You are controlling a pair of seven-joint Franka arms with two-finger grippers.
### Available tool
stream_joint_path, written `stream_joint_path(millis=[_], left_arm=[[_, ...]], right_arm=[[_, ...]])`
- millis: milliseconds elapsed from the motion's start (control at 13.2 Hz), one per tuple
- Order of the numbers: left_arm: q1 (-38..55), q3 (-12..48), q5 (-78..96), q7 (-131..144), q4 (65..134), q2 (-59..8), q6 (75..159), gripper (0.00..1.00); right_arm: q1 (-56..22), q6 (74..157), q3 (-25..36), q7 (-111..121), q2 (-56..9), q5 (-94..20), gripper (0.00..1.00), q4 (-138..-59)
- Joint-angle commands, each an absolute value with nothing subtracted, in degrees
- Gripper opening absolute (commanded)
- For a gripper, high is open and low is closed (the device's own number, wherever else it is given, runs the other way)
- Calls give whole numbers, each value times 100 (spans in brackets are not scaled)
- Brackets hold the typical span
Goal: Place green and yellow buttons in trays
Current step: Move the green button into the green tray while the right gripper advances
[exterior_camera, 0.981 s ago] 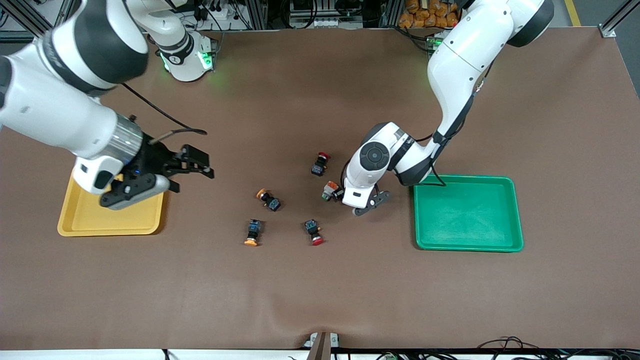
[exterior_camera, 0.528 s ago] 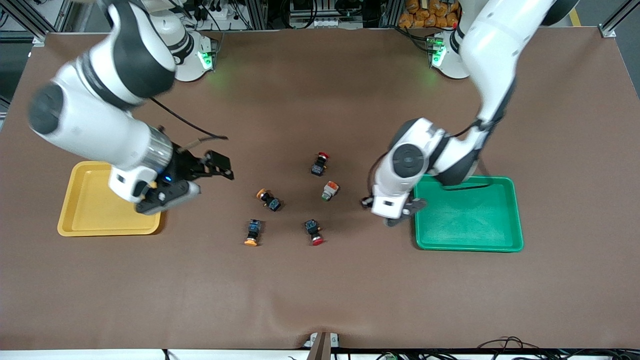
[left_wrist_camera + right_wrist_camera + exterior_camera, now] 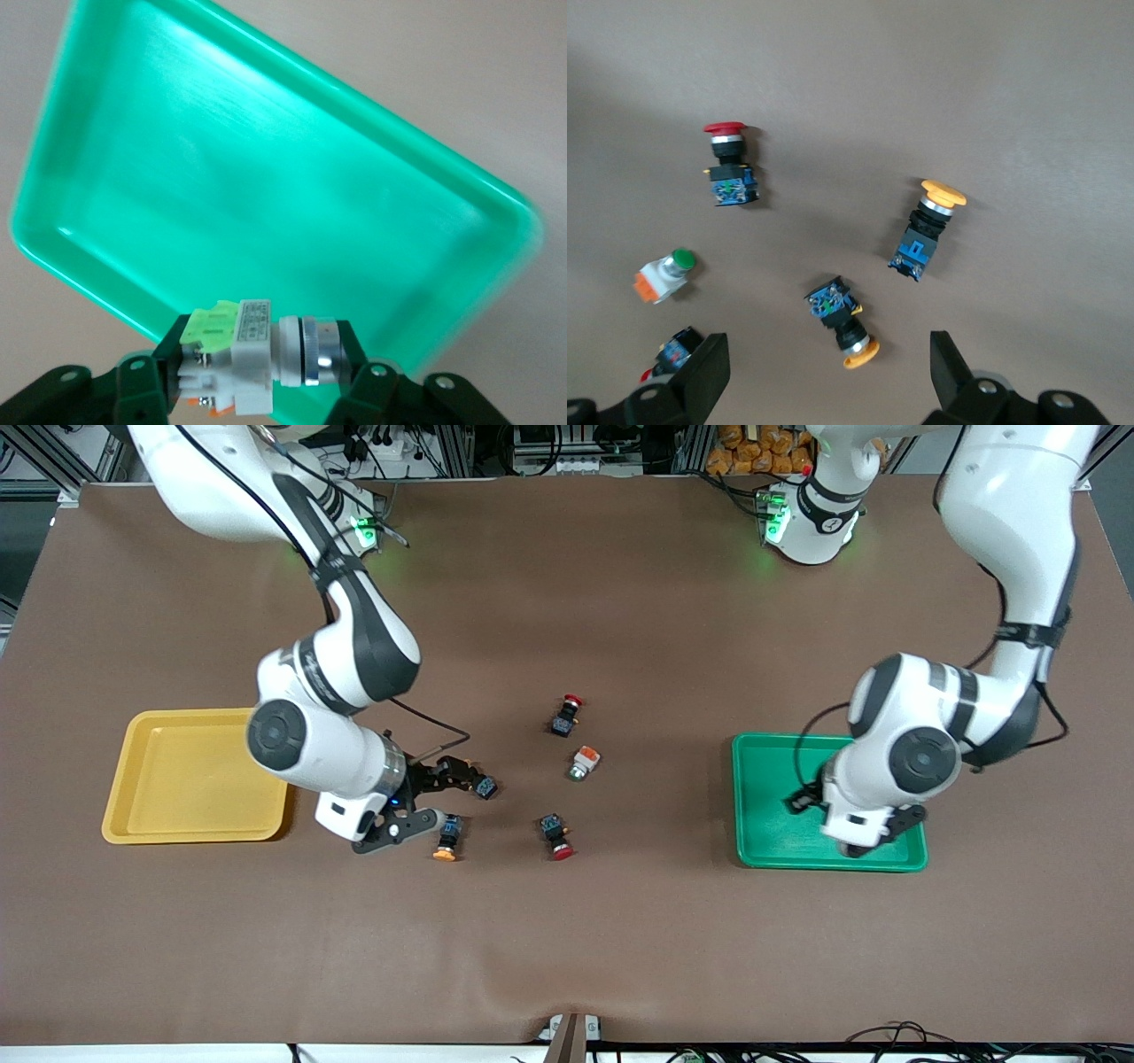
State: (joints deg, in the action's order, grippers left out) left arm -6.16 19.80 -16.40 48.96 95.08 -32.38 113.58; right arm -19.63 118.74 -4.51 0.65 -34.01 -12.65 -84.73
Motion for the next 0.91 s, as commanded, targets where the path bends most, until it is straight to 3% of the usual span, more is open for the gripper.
stream_joint_path(millis=[0,75,151,226,302,528,830], left_arm=[[-939,2057,-2336,4922,9606,-3568,11679,0],[-1106,2057,-2425,4922,9633,-3690,11863,3],[-1229,2048,-2461,4870,9668,-3726,12004,28],[-1248,2057,-2687,4591,9668,-3727,12006,93],[-1248,2057,-2707,4501,9668,-3700,12006,100],[-1222,2161,-2681,4500,9642,-3490,11901,100],[-1152,2820,-1909,5042,9598,-3278,11602,100]], right_arm=[[-2214,12005,-404,44,-3691,-1143,100,-8429],[-2284,12049,-396,44,-3752,-1082,100,-8455],[-2363,12180,-396,44,-3762,-890,100,-8638],[-2434,12408,-396,35,-3762,-653,100,-8875],[-2548,12610,-396,44,-3753,-476,100,-9121],[-2645,12708,-404,35,-3840,86,100,-9273],[-2909,12910,-396,-369,-3998,219,100,-9281]])
